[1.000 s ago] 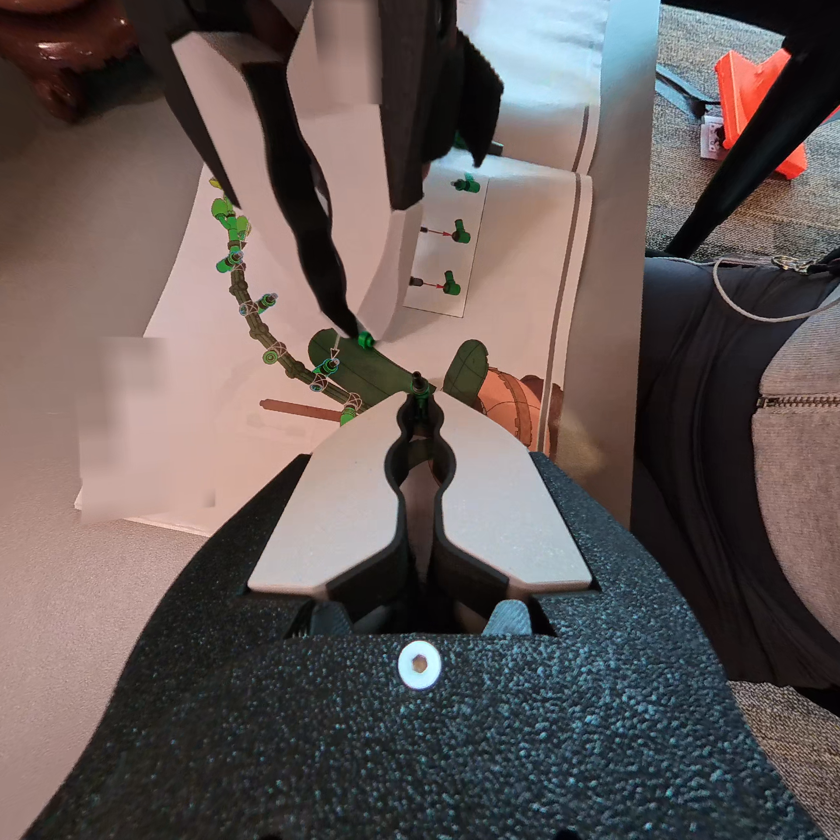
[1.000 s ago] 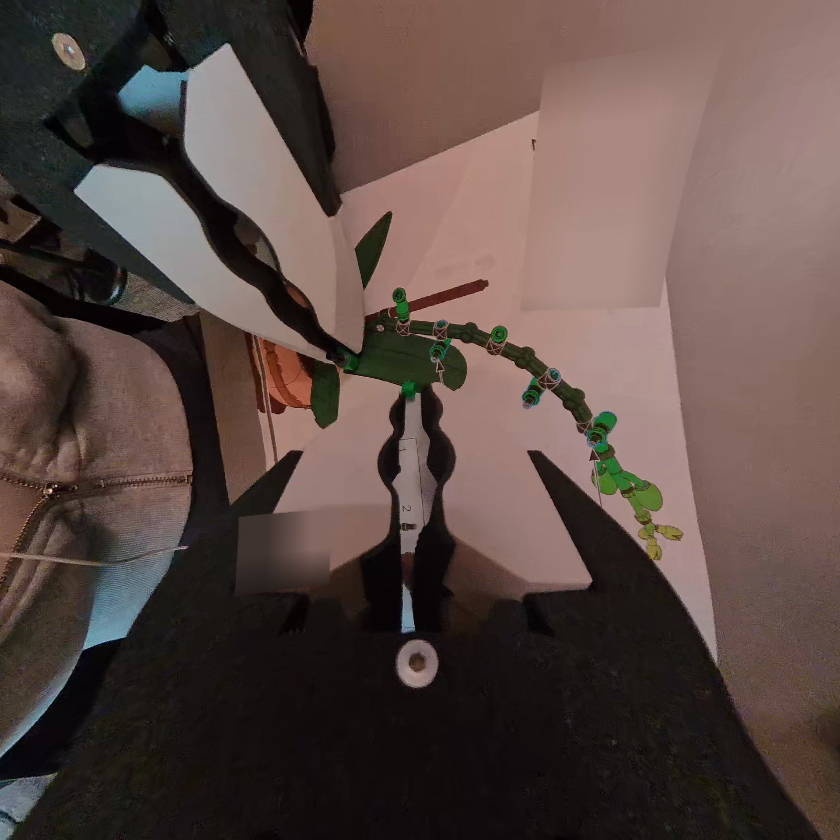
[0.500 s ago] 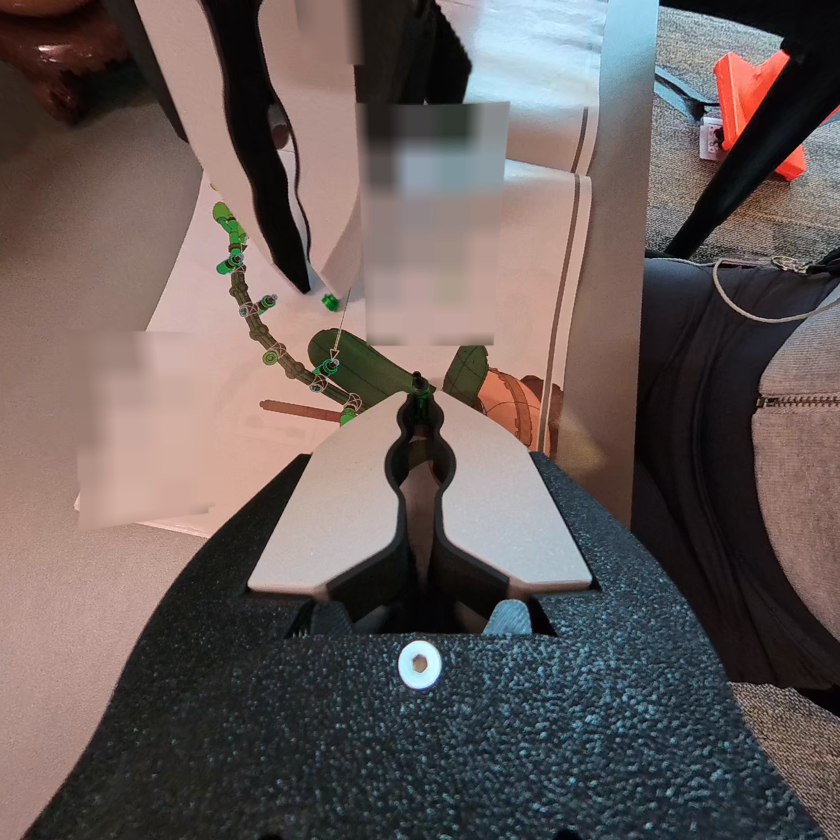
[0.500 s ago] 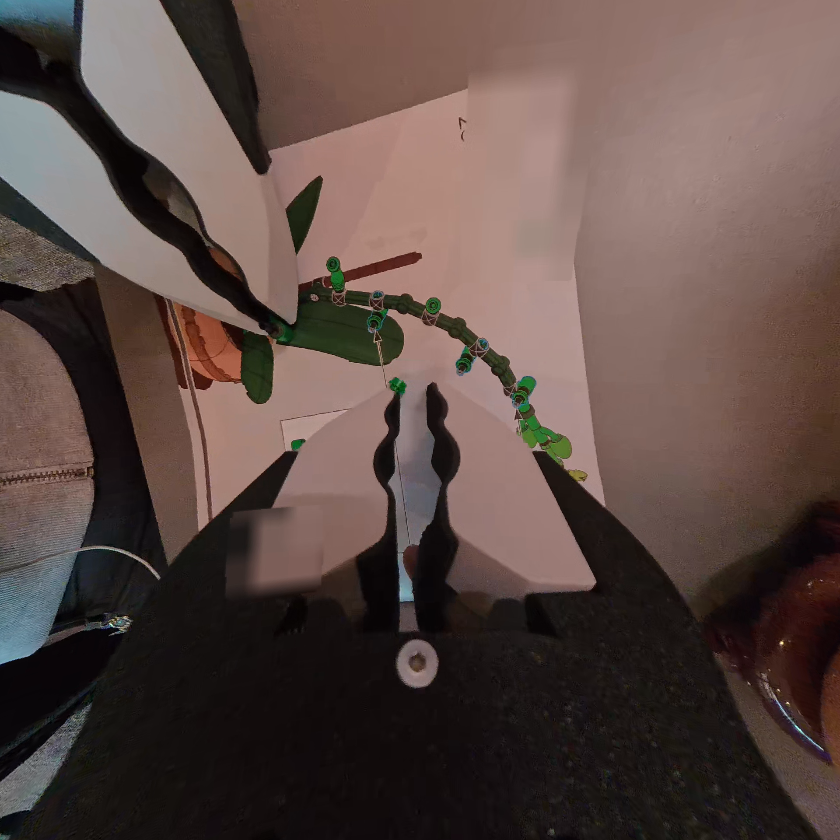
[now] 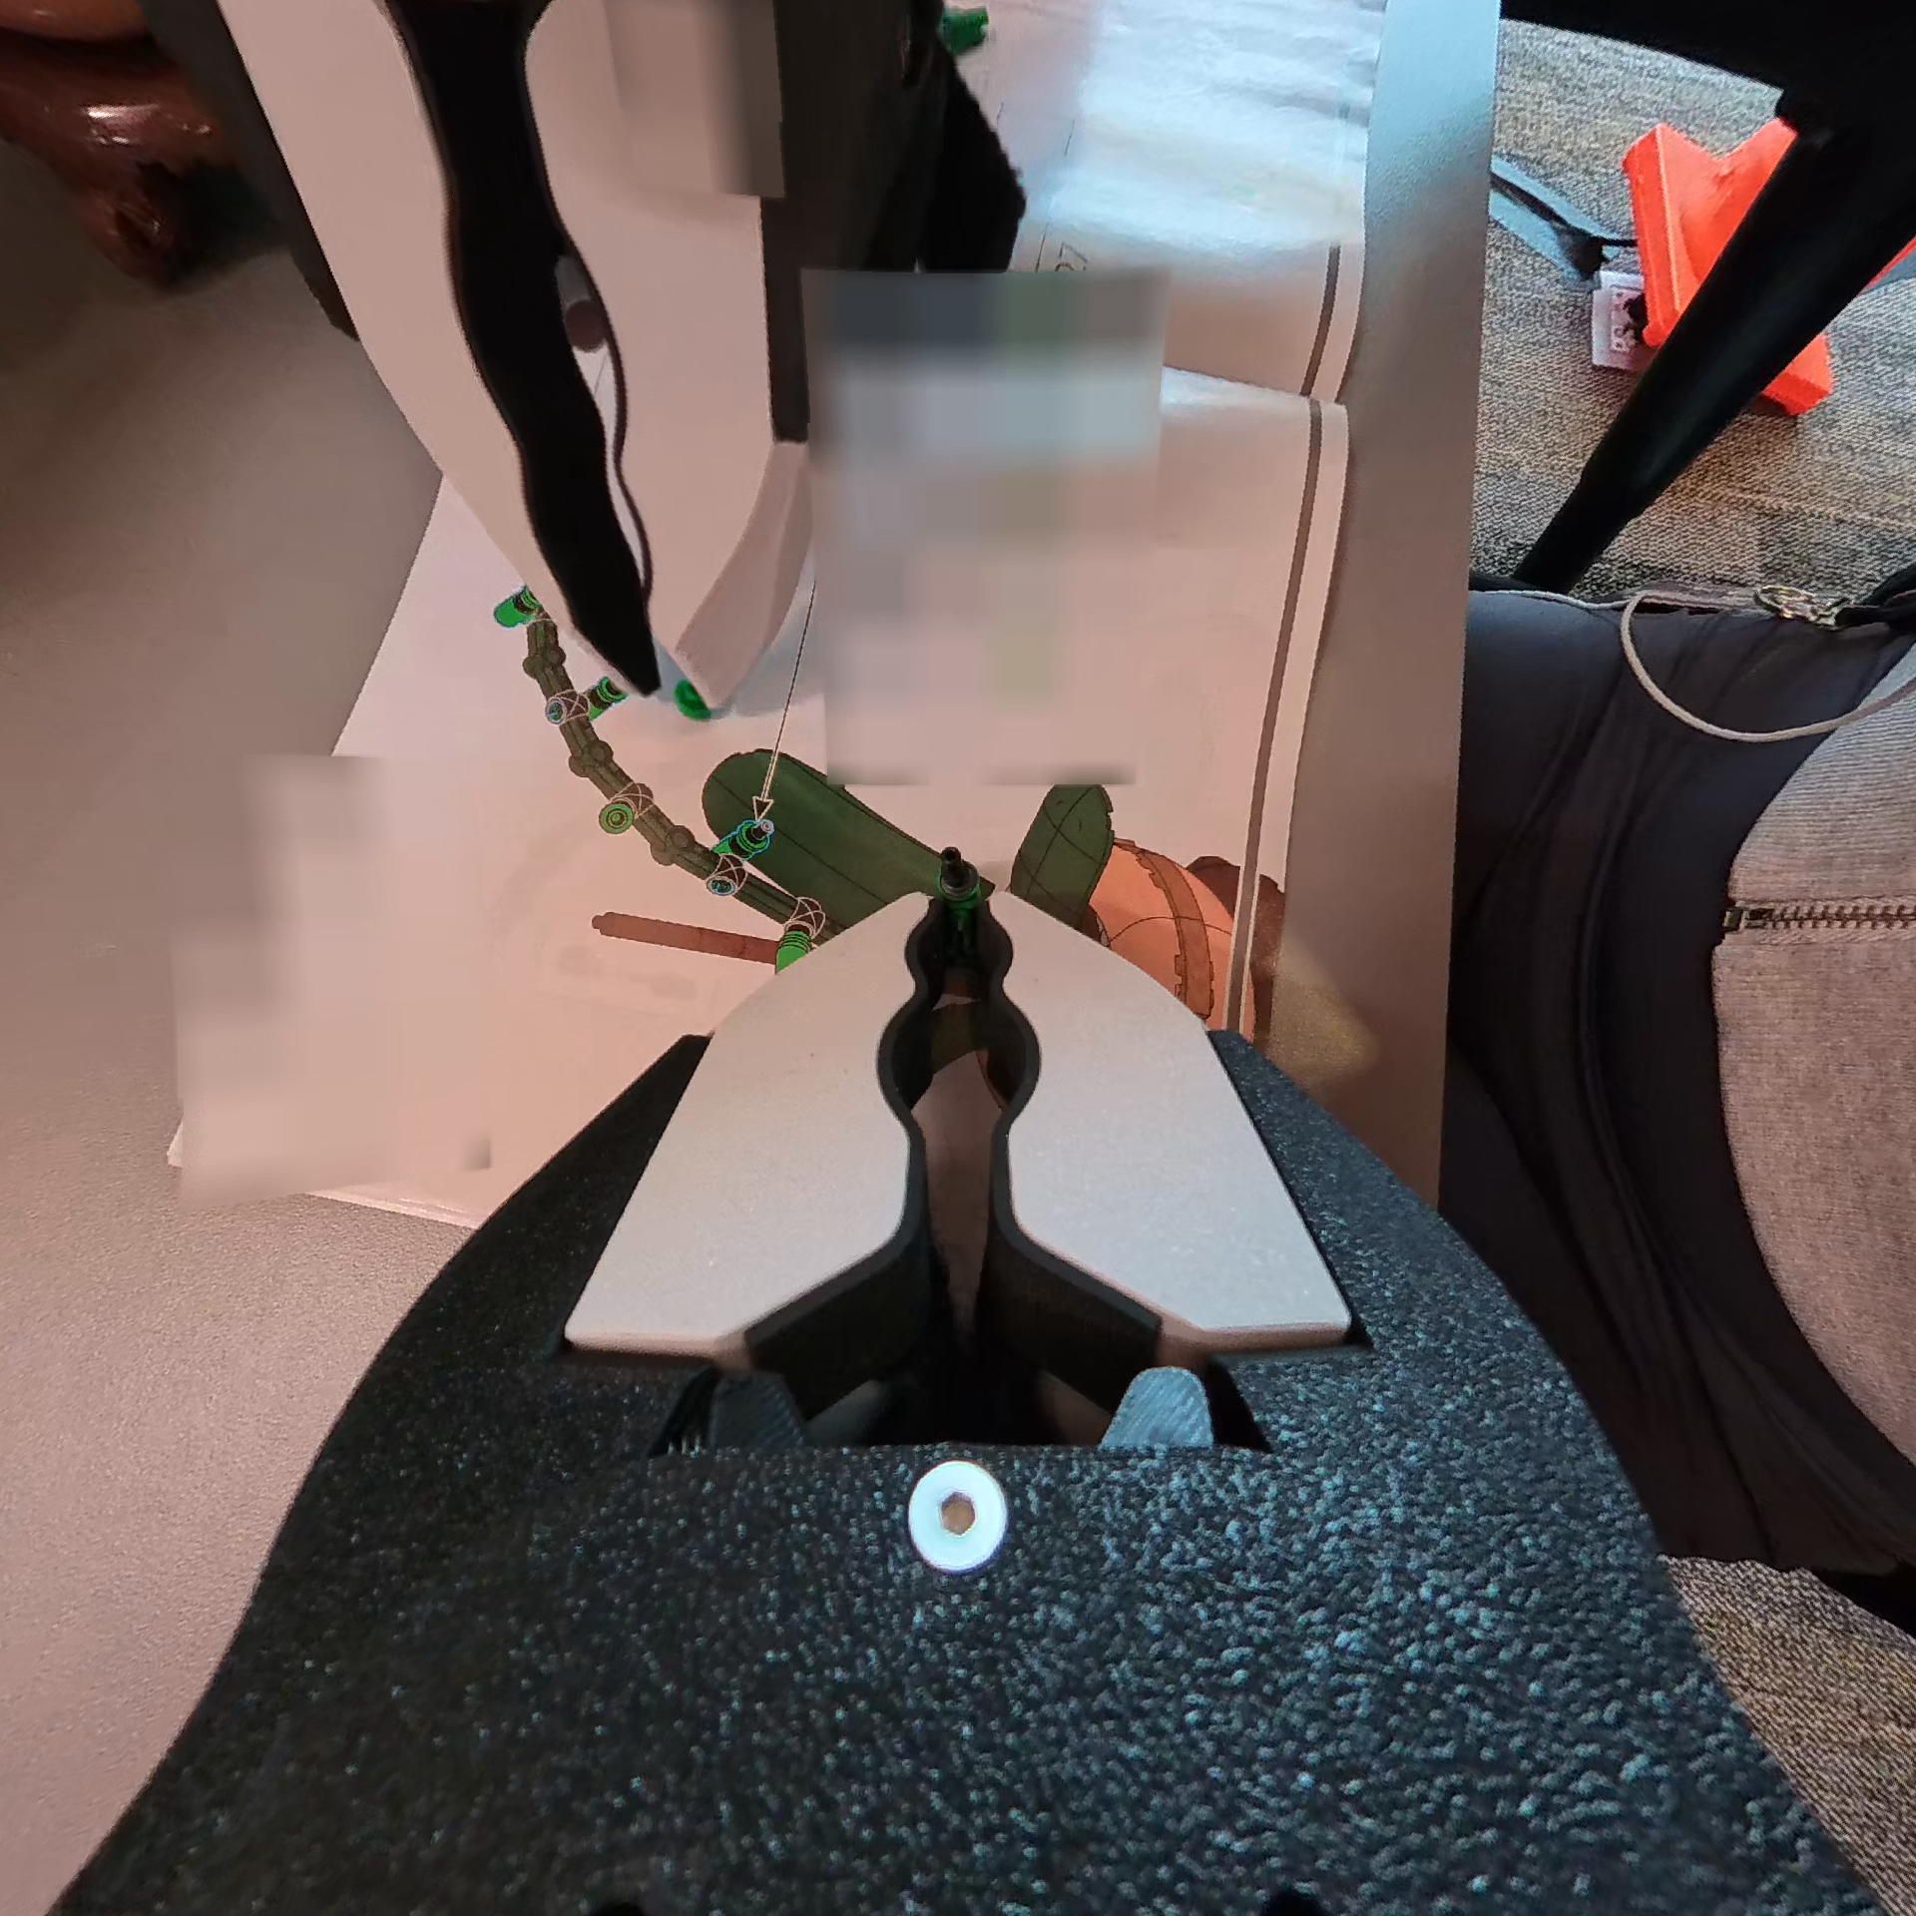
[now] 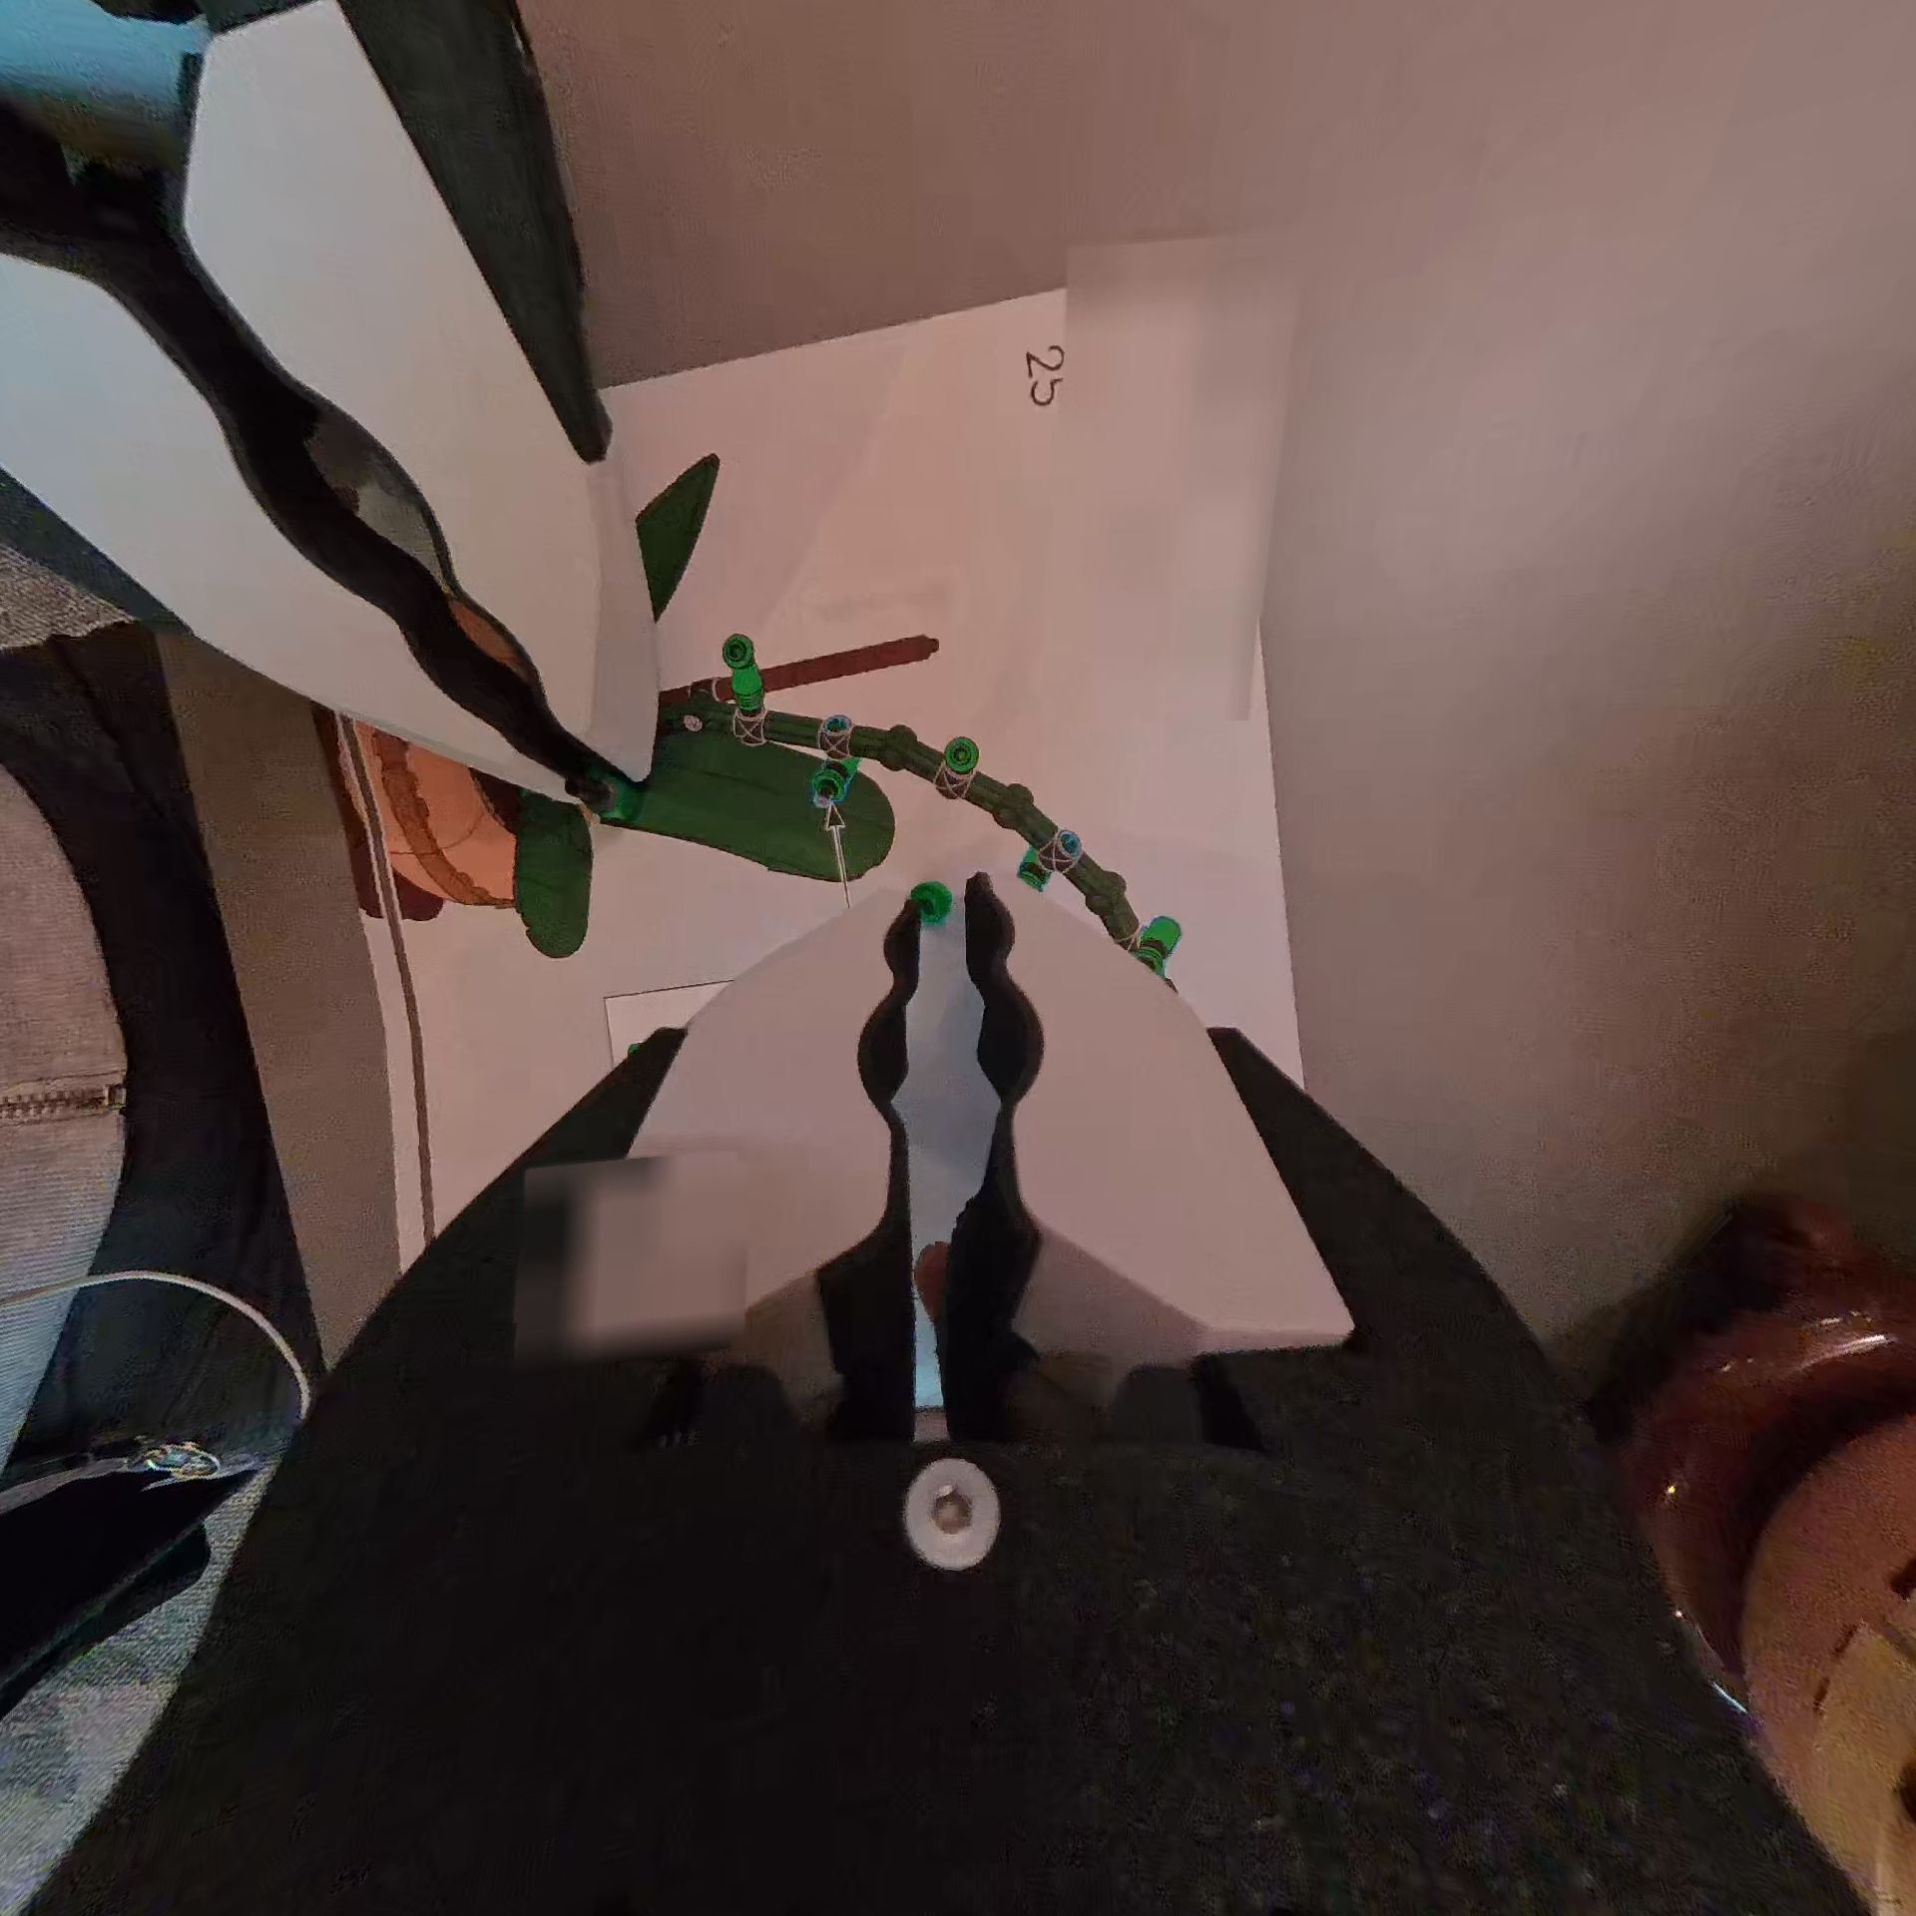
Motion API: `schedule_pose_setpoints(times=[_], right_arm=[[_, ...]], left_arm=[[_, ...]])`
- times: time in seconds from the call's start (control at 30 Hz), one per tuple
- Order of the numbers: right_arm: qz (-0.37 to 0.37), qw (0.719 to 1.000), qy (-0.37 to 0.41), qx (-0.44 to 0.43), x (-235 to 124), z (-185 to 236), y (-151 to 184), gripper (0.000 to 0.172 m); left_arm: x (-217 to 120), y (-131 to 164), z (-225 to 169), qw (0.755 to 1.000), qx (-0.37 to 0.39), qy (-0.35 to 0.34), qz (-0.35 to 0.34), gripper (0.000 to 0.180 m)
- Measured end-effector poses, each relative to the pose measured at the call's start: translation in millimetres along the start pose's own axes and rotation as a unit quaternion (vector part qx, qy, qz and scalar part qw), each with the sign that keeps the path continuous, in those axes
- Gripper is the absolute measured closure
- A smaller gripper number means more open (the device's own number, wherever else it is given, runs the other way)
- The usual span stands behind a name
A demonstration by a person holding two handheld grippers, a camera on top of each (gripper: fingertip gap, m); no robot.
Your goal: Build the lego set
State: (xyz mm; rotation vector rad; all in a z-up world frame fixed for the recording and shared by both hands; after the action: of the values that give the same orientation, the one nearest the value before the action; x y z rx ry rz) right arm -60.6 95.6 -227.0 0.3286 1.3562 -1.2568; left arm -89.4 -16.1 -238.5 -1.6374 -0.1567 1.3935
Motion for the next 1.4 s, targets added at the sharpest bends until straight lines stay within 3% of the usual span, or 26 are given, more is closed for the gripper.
schedule_pose_setpoints(times=[0.2,0.33,0.43,0.47,0.53,0.57,0.7,0.83,0.93,1.4], right_arm=[[0.005,1.000,0.014,-0.022,-0.3,-1.3,-3.6,0.166],[-0.047,0.996,0.038,-0.073,-14.6,1.6,-11.8,0.165],[-0.150,0.958,0.136,-0.206,-45.5,11.8,-27.3,0.162],[-0.153,0.946,0.163,-0.235,-52.8,14.9,-27.2,0.161],[-0.059,0.961,0.135,-0.235,-46.8,16.5,-16.3,0.140],[0.001,0.971,0.097,-0.221,-39.2,16.9,-9.2,0.139],[0.076,0.962,0.067,-0.255,-23.6,12.8,-13.7,0.156],[0.088,0.973,0.001,-0.212,-16.2,5.2,-27.0,0.172],[0.116,0.973,-0.024,-0.196,-4.5,0.0,-21.6,0.172],[0.100,0.974,-0.008,-0.204,0.6,4.3,-17.8,0.172]], left_arm=[[0.0,0.2,-0.4,1.000,0.000,0.000,0.000,0.176],[-0.1,0.0,-0.3,1.000,0.002,-0.001,0.000,0.176],[0.2,-0.1,-1.1,1.000,0.008,-0.003,-0.002,0.176],[0.4,-0.4,-1.2,1.000,0.009,-0.004,-0.002,0.176],[1.5,-1.3,-0.8,1.000,0.015,-0.008,-0.004,0.176],[1.6,-1.4,-0.6,1.000,0.019,-0.011,-0.004,0.176],[1.4,-2.0,-0.8,0.999,0.031,-0.019,-0.003,0.176],[1.5,-1.7,-0.4,0.999,0.030,-0.018,-0.006,0.176],[1.5,-1.9,-0.5,0.999,0.030,-0.017,-0.007,0.176],[1.5,-1.9,-0.1,1.000,0.025,-0.014,-0.010,0.176]])
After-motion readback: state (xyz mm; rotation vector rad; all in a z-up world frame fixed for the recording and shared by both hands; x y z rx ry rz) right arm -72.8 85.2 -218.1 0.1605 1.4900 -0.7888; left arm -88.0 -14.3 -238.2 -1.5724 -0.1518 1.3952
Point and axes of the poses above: each gripper's, where its closed fingertips meet, x out along the fingers, y out of its underside, z = x × y across the jaws, the point moved 5 cm from there along -x, back along the fingers, and after that the axes turned 11 degrees about -y, right-handed, at the moved point
